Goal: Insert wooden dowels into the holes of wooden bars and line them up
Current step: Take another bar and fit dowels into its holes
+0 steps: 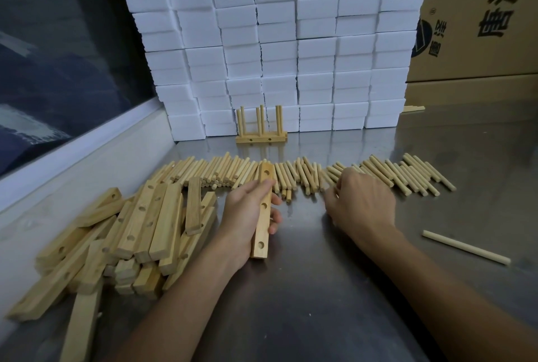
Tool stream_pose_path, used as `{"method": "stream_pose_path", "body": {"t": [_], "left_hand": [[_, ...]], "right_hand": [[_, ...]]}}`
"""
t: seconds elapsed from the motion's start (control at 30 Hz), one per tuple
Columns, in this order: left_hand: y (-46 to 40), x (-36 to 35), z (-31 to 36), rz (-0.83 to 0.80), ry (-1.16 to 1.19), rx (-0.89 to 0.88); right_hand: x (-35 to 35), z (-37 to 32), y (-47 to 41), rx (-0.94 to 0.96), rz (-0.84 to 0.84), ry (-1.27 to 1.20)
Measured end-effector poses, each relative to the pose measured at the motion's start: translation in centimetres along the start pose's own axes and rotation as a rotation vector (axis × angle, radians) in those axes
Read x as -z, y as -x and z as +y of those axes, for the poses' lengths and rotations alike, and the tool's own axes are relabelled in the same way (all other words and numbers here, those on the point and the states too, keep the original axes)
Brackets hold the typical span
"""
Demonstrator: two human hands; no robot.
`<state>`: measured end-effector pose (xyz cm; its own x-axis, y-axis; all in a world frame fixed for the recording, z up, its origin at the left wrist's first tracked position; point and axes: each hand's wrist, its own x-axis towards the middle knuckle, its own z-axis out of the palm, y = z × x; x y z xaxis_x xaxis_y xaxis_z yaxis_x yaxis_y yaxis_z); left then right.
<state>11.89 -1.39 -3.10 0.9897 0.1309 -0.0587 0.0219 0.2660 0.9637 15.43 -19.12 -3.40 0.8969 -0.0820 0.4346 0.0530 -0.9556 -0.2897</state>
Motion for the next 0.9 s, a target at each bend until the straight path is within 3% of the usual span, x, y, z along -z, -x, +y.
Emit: {"method": "stream_pose_path", "body": {"t": [0.17,0.27,0.47,0.7,0.9], "left_hand": [[0.0,0.1,0.3,0.038,-0.056,-0.107],[-0.1,0.2,0.5,0.061,-0.116,-0.161],[0.1,0.3,0.7,0.007,-0.306,-0.332],[0.0,0.1,0.4,-0.036,-0.378,-0.413],[-0.3,0.6,0.2,-0.029,-0.619,-0.56]], "right_hand": [[-0.7,0.1,0.0,0.109,0.045,-0.535],[-1.0,-0.7,0.6,0.253,0.028,-0.685],[-1.1,-2.3,1.5,0.454,0.139,-0.682],[-0.8,-2.2,1.7,0.514,0.209,-0.625],[-0.4,-2.3,1.8,0.565,0.245,-0.556]]}}
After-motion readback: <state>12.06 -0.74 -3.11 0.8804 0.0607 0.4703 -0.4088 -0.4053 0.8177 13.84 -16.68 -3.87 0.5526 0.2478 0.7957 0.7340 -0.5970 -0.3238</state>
